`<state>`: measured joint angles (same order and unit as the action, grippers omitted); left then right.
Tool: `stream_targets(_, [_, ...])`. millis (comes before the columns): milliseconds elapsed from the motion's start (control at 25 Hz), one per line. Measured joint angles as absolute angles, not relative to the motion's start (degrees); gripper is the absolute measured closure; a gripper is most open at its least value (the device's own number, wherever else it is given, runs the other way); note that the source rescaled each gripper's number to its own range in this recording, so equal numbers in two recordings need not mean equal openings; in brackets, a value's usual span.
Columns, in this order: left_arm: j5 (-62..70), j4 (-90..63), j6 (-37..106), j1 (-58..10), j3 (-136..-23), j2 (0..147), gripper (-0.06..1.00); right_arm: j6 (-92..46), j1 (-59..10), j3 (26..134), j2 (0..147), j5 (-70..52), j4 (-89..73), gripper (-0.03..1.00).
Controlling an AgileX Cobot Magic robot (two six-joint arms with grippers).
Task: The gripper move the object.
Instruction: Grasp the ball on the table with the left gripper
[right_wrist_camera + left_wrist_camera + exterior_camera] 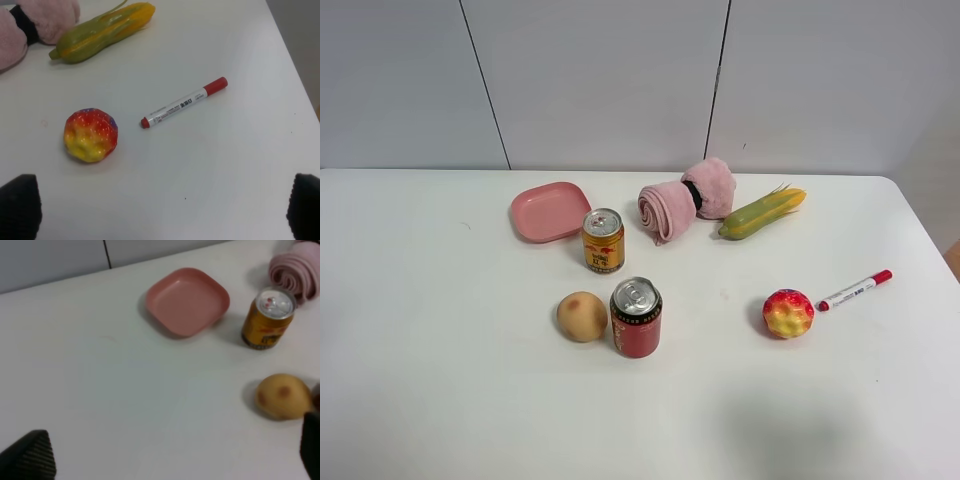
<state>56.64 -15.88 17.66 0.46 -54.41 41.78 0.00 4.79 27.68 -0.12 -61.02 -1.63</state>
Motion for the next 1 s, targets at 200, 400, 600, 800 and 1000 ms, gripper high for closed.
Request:
stream_targets(200, [58.04, -13.7, 17.66, -6.79, -61.91, 54.3, -0.06, 0.0, 4.79, 27.68, -0.12, -61.02, -1.63, -0.03])
stream_targets(400, [58.33, -11.12, 17.61, -17.93, -71.82, 66.53, -0.06, 0.0, 4.79, 27.68, -0.12, -61.02, -1.63, -0.03])
stream_targets(600, [58.33, -10.94, 17.5, -28.47, -81.52, 77.83, -0.06, 0.0, 4.79, 27.68, -0.12, -61.02, -1.63, -0.03])
stream_targets(800, [57.95, -10.23, 17.5, -38.43, -89.11, 87.99, -0.06, 0.0, 4.79, 27.68, -0.12, -61.02, -1.63, -0.03])
stream_targets(1000, [55.07, -9.9, 17.62, -46.85, -94.34, 95.14, -0.06, 0.0, 4.79, 27.68, -0.12, -61.02, -1.63, -0.03])
